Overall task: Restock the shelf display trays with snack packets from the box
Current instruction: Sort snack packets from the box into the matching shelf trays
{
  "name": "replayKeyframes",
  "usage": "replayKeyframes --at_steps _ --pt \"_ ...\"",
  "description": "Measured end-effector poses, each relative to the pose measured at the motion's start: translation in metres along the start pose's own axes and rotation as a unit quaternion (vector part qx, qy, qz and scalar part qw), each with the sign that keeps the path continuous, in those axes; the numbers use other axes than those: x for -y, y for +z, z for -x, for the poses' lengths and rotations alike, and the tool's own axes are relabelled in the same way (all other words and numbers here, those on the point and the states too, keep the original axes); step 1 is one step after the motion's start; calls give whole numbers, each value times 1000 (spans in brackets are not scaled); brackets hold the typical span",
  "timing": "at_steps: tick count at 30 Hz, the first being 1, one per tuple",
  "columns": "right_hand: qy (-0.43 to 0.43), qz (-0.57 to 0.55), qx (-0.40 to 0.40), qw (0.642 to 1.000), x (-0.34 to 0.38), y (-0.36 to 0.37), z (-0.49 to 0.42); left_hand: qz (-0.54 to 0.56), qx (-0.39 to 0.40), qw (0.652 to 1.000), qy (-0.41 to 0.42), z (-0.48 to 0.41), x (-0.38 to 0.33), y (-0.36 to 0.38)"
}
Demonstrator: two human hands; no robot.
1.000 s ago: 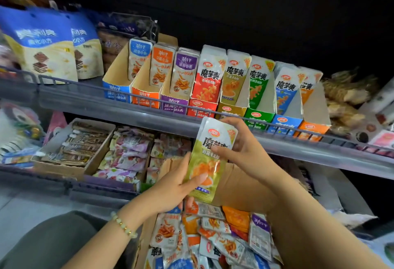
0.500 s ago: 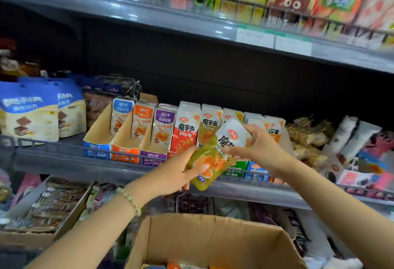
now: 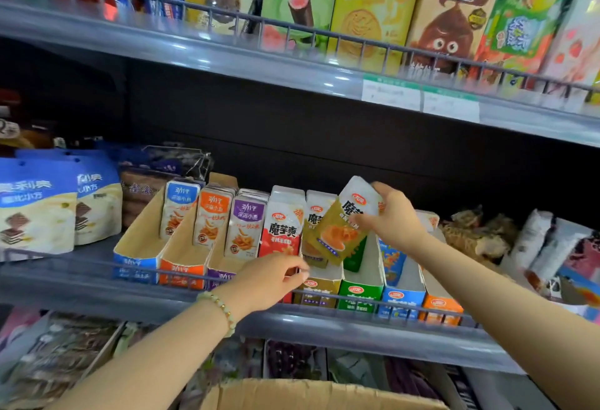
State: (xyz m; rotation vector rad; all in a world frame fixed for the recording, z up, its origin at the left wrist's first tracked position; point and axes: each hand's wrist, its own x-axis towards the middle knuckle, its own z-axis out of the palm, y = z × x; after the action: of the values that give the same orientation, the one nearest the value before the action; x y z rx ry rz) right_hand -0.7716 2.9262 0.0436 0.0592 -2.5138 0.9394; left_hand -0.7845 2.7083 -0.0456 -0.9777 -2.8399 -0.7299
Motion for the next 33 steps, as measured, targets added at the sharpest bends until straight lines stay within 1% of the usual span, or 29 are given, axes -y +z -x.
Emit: replayKeyframes --at_steps 2,4,6,8,9,10,13,16,21,24,26,29,33 --pt "12 25 22 999 -4 12 -10 -8 16 1000 3 -5 3 3" --pt "24 54 53 997 -5 26 -16 -6 13 1000 7 -11 7 4" --pt "31 95 99 990 -9 38 -20 10 13 1000 19 -18 11 3" --pt "22 130 156 979 -12 47 -25 15 22 999 36 -22 13 2" --pt "10 150 171 974 -12 50 -27 13 27 999 44 -25 14 1" --pt "-4 160 174 972 -13 53 -30 14 33 998 50 -27 15 0" --pt "-53 158 148 975 -15 59 -39 34 66 996 57 -34 17 -3" --pt "-93 203 112 968 -20 65 -46 47 94 993 61 -41 20 -5" --pt "-112 216 56 968 -31 75 -52 65 106 990 61 -47 23 -4" --pt "-145 233 31 961 -36 78 -56 67 105 990 64 -47 25 -2" --pt "-156 225 45 961 -38 80 -58 67 102 990 65 -47 25 -2" --pt "-149 230 93 957 -41 82 -62 68 98 991 65 -46 25 -2" --pt "-153 239 118 952 -42 80 -66 70 87 992 55 -41 23 0"
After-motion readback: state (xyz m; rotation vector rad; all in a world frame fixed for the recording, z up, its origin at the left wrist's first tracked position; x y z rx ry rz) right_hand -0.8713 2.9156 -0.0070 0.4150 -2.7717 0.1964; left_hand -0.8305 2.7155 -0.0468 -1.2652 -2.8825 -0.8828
